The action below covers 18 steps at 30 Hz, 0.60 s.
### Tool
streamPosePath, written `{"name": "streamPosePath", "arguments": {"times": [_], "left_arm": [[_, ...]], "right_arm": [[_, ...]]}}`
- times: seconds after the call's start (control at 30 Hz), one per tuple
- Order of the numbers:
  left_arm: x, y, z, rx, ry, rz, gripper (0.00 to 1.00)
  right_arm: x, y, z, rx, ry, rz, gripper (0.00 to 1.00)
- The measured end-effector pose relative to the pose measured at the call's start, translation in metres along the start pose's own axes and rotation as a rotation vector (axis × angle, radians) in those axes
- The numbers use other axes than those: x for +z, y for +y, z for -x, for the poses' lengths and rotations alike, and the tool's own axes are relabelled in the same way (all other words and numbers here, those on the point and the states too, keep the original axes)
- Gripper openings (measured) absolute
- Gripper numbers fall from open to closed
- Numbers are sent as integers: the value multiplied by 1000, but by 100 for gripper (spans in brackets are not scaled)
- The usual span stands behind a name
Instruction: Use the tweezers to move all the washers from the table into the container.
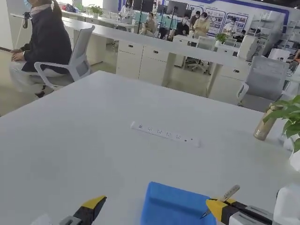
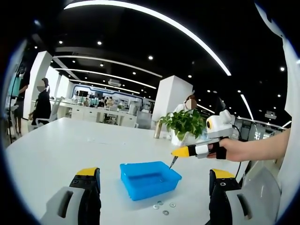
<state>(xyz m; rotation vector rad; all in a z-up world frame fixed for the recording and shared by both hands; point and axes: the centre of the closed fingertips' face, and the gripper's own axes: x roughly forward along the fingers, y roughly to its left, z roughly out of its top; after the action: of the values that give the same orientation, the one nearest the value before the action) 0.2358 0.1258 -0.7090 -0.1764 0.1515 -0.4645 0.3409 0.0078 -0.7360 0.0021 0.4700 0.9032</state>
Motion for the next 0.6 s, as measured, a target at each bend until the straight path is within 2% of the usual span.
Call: {"name": "streamPosePath", "arguments": {"times": [0.27,0.6], "left_arm": [[-5,-4,-1,-14,30,-30,99],[-5,-3,0,-15,27,-17,99]], "right_arm": [[-9,22,5,66,33,17,2],[-25,36,6,110,65,-14,2]]}}
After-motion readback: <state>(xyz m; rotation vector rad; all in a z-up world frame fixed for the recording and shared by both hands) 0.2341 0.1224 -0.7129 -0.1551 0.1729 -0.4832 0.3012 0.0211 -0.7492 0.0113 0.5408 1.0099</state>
